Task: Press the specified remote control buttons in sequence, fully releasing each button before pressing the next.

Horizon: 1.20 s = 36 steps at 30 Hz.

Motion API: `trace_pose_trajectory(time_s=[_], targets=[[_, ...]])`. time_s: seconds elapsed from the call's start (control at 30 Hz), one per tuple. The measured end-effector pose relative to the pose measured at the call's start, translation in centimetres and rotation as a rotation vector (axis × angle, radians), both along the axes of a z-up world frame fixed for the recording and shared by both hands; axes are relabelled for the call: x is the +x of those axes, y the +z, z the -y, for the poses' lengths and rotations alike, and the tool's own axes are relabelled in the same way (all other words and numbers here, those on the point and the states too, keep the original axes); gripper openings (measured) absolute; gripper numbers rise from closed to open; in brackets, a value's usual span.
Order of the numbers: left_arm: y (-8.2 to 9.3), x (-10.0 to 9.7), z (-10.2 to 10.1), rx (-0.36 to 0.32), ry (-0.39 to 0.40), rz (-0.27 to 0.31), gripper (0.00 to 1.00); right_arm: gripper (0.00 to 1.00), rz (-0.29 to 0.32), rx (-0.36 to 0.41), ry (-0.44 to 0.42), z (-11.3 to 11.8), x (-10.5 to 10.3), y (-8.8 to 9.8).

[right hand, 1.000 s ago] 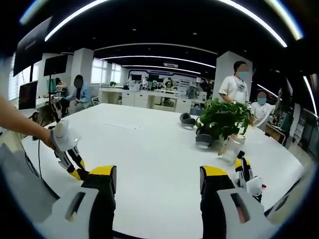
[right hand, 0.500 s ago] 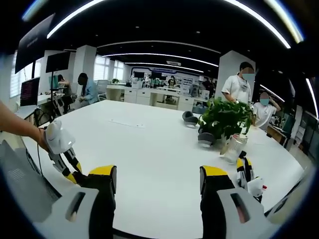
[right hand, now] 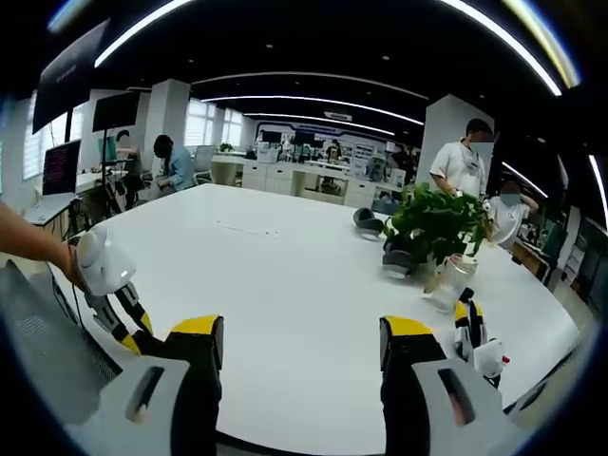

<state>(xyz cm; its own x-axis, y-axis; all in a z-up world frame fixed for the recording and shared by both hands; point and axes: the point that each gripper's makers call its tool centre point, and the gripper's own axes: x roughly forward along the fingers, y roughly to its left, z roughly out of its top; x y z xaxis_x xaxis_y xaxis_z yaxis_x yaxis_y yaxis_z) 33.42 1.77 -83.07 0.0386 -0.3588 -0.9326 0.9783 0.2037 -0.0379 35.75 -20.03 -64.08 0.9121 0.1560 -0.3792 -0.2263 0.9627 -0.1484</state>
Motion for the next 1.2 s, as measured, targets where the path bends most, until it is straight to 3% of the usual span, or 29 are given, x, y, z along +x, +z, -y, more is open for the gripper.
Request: trace_pose_trajectory(time_s=[0.33,0.47,0.6,0.7,0.83,0.9,1.07,1.13,1.17,1.2], targets=[[0.0,-1.7,0.7,-0.012,-0.016,0.005,0.23,0.65,-0.015,0.006,-0.011,0.2,0.0,-0.2],[-0.1,-1.6,0.8,-0.004,-0.03,0.019,0.23,0.5,-0.064,0.026,0.049,-1.1,-0.3,-0.9],[-0.1,-1.6,0.8,-0.007,-0.026,0.021,0.23,0.34,-0.178,0.049,0.183,-3.9,-1.1,-2.3],[-0.1,-1.5,0.8,-0.01,-0.027,0.029,0.23,0.19,-0.244,-0.02,0.254,-5.3,-1.1,-3.2],[-0.1,-1.5,0.8,-0.006,-0.026,0.028,0.24,0.01,-0.266,-0.047,0.308,-7.2,0.4,-3.4],[-0.1,-1.5,0.8,-0.01,-0.03,0.031,0.24,0.01,-0.288,-0.031,0.329,-8.2,1.5,-3.9],[0.0,-1.4,0.8,-0.034,-0.008,0.011,0.24,0.0,-0.443,-0.005,0.348,-9.7,2.9,-6.7],[-0.1,-1.4,0.9,-0.025,-0.012,0.011,0.24,0.0,-0.456,-0.005,0.371,-10.3,3.7,-7.6],[-0.1,-1.5,0.9,-0.024,-0.013,0.012,0.24,0.0,-0.521,-0.019,0.363,-10.3,3.6,-8.6],[-0.1,-1.5,0.9,-0.019,-0.016,0.014,0.24,0.0,-0.541,-0.026,0.368,-10.4,3.7,-9.0]])
